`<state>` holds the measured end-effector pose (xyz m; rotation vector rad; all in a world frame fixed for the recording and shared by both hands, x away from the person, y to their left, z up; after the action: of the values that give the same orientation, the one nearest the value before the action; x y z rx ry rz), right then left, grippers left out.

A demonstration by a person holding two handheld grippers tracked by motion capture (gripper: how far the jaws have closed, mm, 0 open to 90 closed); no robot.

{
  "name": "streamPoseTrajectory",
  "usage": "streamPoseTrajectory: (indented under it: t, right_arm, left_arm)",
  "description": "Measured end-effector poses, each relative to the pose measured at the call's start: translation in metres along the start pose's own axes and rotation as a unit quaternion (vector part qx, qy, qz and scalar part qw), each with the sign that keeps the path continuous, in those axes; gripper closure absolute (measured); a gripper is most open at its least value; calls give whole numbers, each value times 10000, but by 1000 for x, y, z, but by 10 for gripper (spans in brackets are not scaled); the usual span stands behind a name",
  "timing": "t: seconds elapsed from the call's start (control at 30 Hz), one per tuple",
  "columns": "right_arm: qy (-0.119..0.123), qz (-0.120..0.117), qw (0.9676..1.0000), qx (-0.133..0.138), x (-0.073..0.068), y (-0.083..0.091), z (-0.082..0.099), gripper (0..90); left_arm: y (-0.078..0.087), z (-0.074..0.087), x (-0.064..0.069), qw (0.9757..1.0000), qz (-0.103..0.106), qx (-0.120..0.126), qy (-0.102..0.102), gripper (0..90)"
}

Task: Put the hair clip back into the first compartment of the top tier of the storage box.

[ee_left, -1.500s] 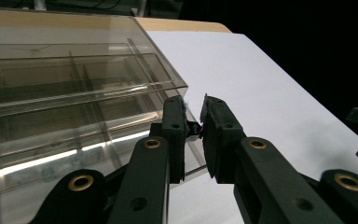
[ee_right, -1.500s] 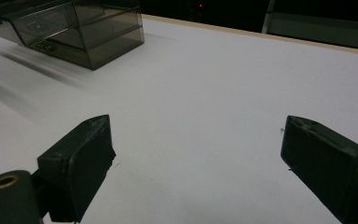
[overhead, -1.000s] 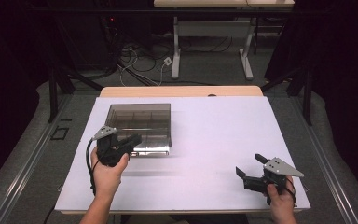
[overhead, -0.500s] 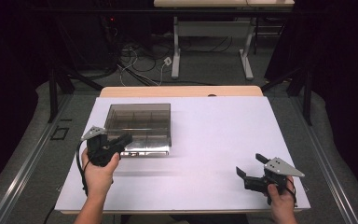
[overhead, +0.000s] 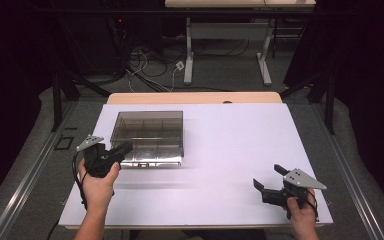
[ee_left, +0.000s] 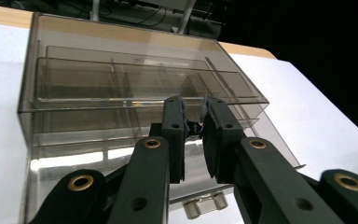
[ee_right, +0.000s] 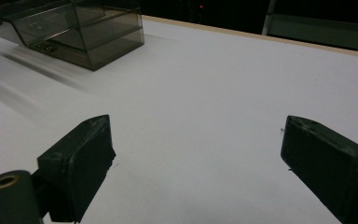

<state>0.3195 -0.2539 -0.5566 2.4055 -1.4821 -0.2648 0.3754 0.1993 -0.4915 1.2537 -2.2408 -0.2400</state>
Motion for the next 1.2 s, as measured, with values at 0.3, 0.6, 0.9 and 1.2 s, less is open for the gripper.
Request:
streamPoseTrajectory:
  t: [0.3, 0.6, 0.9, 1.2]
  right_arm:
    - [4, -6, 10000, -8, 0, 0, 0, 88]
    - [16, -8, 10000, -14, 0, 0, 0, 88]
    - [5, -10, 10000, -31, 0, -1, 1, 88]
    - [5, -12, 10000, -27, 0, -1, 1, 88]
  left_arm:
    - [2, 1, -10, 9999, -132, -14, 45, 792]
    - [1, 2, -17, 9996, -269, 7, -14, 792]
    - [1, 5, -26, 9989, -454, 14, -100, 791]
    - [1, 5, -31, 9979, -615, 19, -217, 791]
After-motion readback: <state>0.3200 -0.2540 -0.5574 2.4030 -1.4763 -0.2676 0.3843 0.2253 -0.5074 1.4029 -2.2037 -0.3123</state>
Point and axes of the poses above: each handheld gripper's, and its own axes: y roughly backward along the jaws, z roughly out of its underside, x roughly to its right, the point moved 7 cm from there along -y, roughly forward along the jaws, and after that the axes turned 4 degrees about z, right-handed, at the moved point
